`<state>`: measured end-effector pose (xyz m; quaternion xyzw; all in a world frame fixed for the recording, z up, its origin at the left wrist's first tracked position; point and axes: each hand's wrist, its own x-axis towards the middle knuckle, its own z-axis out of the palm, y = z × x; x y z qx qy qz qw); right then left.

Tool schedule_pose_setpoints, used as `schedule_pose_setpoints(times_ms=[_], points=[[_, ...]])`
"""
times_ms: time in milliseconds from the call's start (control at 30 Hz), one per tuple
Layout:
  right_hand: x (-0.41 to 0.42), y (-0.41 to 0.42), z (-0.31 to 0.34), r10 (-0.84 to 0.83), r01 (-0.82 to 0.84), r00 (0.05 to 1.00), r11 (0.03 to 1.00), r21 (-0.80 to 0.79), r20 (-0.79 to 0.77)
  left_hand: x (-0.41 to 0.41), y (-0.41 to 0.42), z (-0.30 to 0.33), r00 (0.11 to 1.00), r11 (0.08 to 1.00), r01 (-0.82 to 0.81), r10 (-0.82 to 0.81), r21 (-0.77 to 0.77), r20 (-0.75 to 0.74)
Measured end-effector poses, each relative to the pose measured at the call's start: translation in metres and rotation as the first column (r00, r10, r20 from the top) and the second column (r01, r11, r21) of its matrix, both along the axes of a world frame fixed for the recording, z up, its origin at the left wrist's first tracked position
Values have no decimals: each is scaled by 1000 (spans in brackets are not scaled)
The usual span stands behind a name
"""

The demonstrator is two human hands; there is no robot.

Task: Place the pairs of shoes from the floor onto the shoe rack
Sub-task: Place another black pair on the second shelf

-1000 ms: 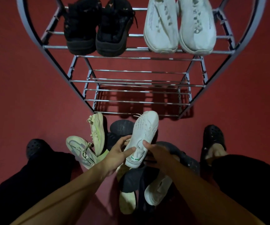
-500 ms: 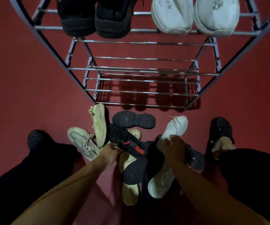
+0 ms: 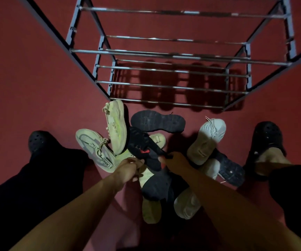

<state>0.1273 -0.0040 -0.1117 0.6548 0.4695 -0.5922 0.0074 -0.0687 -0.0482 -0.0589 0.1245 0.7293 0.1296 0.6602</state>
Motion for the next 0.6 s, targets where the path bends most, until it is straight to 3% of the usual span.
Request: schedule_pose_setpoints(times_ms=[67, 133, 233, 267, 333, 433, 600], points=[[4, -4, 5, -92, 91, 990, 996, -20, -111, 6, -4, 1, 996, 999, -20, 22, -29, 82], [7, -11, 11, -84, 83, 974, 996, -13, -209, 16, -6, 2, 985, 992, -123, 126, -32, 118], [16, -18, 12, -132, 113, 952, 990, -84, -276, 24, -5, 3, 962, 963, -267, 265, 31, 63], [23, -20, 6, -54, 51, 974, 999, -19, -222, 22, -5, 6, 964, 964, -263, 262, 32, 40], [36, -24, -10, 240, -234, 970, 959, 161, -24, 9, -7, 8, 978, 978, -207, 207, 35, -2], [40, -29, -23, 621, -661, 749, 728, 183, 232, -14, -12, 7, 993, 993, -112, 113, 43, -24], [21, -14, -12, 788, -860, 453, 509, -26, 417, -22, -11, 4, 995, 996, -85, 83, 28, 49]])
